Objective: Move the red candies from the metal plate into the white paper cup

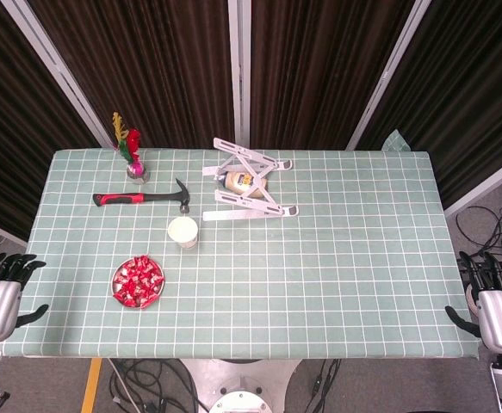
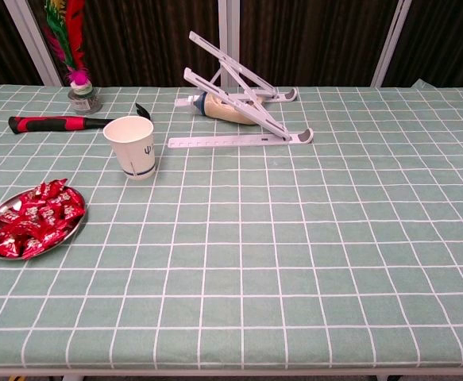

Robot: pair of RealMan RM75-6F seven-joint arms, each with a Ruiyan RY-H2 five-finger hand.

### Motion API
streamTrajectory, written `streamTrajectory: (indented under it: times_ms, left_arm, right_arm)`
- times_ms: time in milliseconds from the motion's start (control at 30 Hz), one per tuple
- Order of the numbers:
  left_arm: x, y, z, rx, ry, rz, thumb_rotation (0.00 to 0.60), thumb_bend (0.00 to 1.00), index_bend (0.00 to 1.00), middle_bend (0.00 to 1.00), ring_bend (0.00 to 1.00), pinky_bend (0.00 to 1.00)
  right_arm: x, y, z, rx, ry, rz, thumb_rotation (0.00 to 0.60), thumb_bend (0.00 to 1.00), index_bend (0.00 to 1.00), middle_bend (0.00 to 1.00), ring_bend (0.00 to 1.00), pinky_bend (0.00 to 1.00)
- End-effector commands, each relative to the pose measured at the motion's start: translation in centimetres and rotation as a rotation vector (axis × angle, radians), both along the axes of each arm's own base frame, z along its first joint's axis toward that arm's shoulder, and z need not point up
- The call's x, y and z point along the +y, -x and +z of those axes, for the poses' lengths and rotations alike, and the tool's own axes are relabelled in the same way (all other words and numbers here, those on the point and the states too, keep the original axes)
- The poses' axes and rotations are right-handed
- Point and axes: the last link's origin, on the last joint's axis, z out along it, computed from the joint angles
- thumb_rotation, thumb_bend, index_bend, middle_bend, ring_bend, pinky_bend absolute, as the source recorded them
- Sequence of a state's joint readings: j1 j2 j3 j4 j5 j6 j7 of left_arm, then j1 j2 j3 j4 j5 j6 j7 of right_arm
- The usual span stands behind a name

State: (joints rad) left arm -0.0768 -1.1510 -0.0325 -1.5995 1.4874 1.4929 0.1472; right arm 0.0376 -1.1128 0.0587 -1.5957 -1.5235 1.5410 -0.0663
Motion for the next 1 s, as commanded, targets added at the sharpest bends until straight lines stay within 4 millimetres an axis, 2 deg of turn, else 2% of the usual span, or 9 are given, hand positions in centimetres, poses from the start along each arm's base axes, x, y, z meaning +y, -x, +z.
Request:
streamTrajectory:
  times_ms: [33, 433, 1000]
  left_arm:
    - [0.0, 0.1, 0.0, 0.005, -0.005, 0.004, 0.6, 0.06, 0.33, 0.3, 0.2, 0.14]
    - [-0.1, 0.1, -0.2, 0.009, -0.011, 0.006, 0.6, 0.06, 0.33, 0.3, 0.2, 0.14]
    - [1.7, -1.4, -1.0, -0.014, 0.054, -0.069, 0.6, 0.06, 0.34, 0.31, 0.2, 0.14]
  right_arm:
    - [0.0, 0.0, 0.0, 0.001, -0.002, -0.001, 0.6, 0.1, 0.08, 0.23, 0.05, 0.14]
    - [-0.3, -0.2, 0.3, 0.009, 0.004, 0.002, 0.6, 0.1, 0.08, 0.24, 0.05, 0.14]
    - [-0.6, -0.4, 1.4, 0.03, 0.03, 0.01, 0.6, 0.1, 0.08, 0.23, 0.06, 0.15]
